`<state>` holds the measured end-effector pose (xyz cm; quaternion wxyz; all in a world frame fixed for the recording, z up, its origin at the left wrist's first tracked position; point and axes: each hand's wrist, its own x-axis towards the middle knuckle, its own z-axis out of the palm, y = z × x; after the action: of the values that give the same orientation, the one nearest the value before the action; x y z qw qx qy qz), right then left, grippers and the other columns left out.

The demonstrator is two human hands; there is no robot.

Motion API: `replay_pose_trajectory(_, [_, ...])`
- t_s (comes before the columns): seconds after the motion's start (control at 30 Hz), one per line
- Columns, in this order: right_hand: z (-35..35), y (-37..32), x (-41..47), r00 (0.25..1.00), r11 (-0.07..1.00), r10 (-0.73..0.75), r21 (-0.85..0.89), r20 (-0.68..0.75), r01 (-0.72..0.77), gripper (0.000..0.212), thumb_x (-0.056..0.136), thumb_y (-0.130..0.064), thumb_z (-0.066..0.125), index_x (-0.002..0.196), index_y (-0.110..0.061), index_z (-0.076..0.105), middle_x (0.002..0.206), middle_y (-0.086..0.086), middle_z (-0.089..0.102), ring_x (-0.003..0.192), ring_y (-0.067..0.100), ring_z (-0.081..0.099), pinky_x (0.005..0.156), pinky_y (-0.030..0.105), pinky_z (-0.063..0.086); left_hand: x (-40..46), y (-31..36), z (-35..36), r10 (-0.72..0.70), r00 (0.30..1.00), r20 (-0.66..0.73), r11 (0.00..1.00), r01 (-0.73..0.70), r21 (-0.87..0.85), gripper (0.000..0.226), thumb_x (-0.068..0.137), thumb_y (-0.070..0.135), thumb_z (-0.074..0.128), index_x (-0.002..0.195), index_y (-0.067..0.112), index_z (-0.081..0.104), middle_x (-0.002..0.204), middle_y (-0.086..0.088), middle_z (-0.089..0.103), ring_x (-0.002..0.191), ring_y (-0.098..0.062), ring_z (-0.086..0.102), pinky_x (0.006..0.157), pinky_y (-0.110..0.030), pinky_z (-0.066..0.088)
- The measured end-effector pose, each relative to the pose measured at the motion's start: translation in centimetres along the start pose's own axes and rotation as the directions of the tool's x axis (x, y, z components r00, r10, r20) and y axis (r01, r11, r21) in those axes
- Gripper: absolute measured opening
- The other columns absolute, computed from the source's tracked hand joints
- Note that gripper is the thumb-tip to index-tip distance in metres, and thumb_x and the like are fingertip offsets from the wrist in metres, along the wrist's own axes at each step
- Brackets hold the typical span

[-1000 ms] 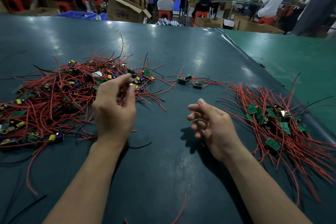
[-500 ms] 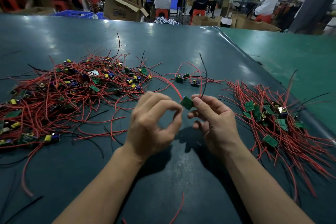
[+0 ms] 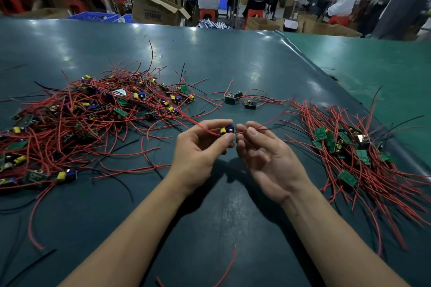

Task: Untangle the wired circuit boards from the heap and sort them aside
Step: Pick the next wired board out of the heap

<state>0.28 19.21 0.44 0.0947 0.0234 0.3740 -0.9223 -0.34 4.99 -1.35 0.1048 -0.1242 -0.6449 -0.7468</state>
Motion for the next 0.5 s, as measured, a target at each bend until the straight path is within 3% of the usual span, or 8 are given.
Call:
replay_pose_trajectory(0.17, [0.1,1.0,0.3,0.984,0.981,-0.044,-0.195,-0.173,0.01,0.006,0.085,-0.01,0.067,0.085,-0.004,0.067,0.073,0.009,0.069,0.055,0.011,0.063,0.05,0.018,0.051,0.0,0.0,-0.4,-0.046,0.999,0.029,0.999,0.047,-0.004,0.03,0.082,-0.008,0.07,0.105,0.011,0.067,0.088,0.004,0.074,0.079,-0.007,0.068,0.072,-0.017,0.052])
replay_pose_trajectory(0.27, [-0.2,1.1,0.4,0.976,0.968,-0.088,-0.249,-0.2,0.036,0.011,0.085,-0.013,0.068,0.076,-0.007,0.068,0.063,0.005,0.066,0.047,0.008,0.057,0.043,0.017,0.047,0.0,-0.1,-0.3,-0.033,0.999,0.024,0.999,0.032,0.019,0.028,0.079,-0.008,0.072,0.102,0.007,0.065,0.087,0.003,0.074,0.078,-0.009,0.07,0.072,-0.017,0.052])
replay_pose_trajectory(0.5, [-0.5,1.6,0.6,0.94,0.856,-0.298,-0.482,-0.169,0.185,0.015,0.088,-0.01,0.069,0.074,-0.012,0.073,0.064,0.003,0.066,0.045,0.009,0.051,0.037,0.019,0.04,-0.2,-0.1,0.0,-0.026,0.999,0.018,0.998,0.026,0.05,0.027,0.075,-0.01,0.075,0.097,0.006,0.071,0.085,-0.002,0.075,0.079,-0.012,0.069,0.078,-0.022,0.056])
